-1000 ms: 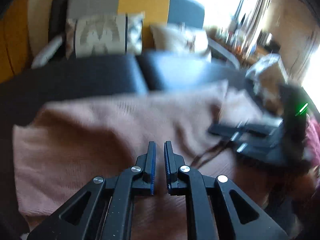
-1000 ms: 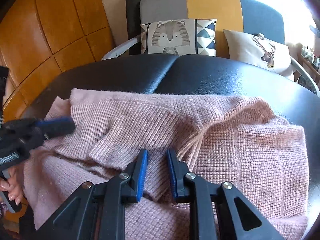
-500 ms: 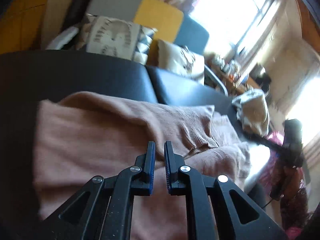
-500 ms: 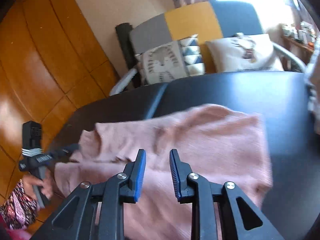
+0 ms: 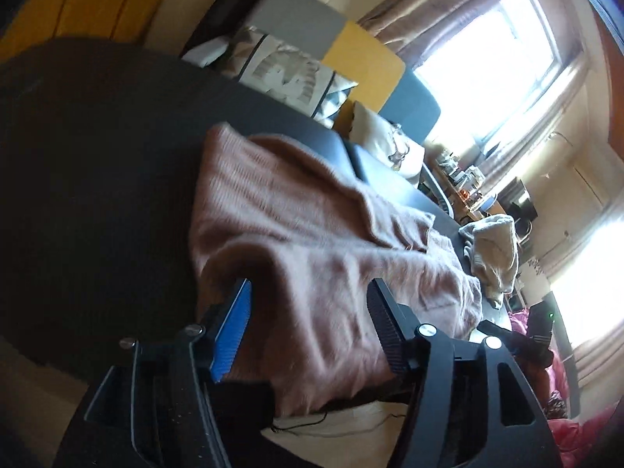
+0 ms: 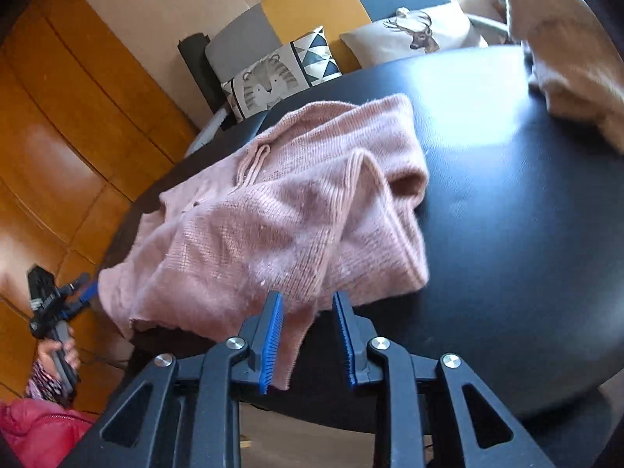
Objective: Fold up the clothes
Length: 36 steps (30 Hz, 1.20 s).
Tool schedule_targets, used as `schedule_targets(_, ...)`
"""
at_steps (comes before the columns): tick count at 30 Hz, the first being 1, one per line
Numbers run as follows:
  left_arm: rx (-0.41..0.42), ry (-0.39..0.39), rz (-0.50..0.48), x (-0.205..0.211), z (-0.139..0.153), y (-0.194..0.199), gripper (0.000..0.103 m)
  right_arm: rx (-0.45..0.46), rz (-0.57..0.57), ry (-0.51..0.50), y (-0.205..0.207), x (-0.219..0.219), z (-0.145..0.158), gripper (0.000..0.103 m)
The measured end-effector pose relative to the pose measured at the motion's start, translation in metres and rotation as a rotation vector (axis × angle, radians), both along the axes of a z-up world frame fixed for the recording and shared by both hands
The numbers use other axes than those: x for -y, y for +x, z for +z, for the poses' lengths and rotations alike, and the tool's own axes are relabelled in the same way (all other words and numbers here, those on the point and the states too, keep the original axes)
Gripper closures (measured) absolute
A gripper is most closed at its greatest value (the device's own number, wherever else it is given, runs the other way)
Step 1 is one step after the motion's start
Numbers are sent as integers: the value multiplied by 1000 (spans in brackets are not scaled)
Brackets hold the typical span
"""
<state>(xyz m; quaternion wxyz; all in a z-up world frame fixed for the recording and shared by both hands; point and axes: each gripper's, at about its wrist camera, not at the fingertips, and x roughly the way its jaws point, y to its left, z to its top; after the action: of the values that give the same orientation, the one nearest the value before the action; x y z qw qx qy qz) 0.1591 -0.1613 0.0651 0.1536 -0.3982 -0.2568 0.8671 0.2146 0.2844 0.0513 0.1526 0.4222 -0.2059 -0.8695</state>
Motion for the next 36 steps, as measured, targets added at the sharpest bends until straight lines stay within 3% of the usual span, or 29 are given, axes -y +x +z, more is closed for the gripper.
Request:
schedule_targets(3, 25, 24, 9, 3, -9, 6, 39, -11, -16, -45, 1, 1, -6, 76)
schedule_targets(10, 64, 94, 16, 5, -26, 14, 39, -5, -57, -38, -12, 4, -9, 72)
schedule_targets(18, 53, 221, -13, -1, -35, 18, 36, 11, -23, -67, -22, 10, -10, 69)
schedule_targets(24, 66, 147, -71, -20, -39, 12, 36, 7, 22, -26, -25, 19, -10, 69)
schedule_targets(30, 81, 189, -71, -23, -39, 5, 37, 9, 35, 4, -27, 24, -10, 69)
schedule_targets(31, 84, 163, -78, -25, -38, 4, 39, 3, 41, 21, -27, 26, -9, 70)
schedule_targets(32, 88, 131, -86, -27, -38, 3, 51, -1, 50, 55, -27, 30, -8, 77)
schedule_targets(33, 92, 99, -93, -30, -37, 3, 70, -5, 60, 91, -26, 33, -7, 80)
schedule_targets(34, 104, 56, -97, -32, -37, 2, 78, -9, 71, 114, -26, 35, -6, 82)
schedule_targets(36, 101, 68, -105, -30, -36, 1, 87, -4, 88, 115, -27, 36, -4, 91)
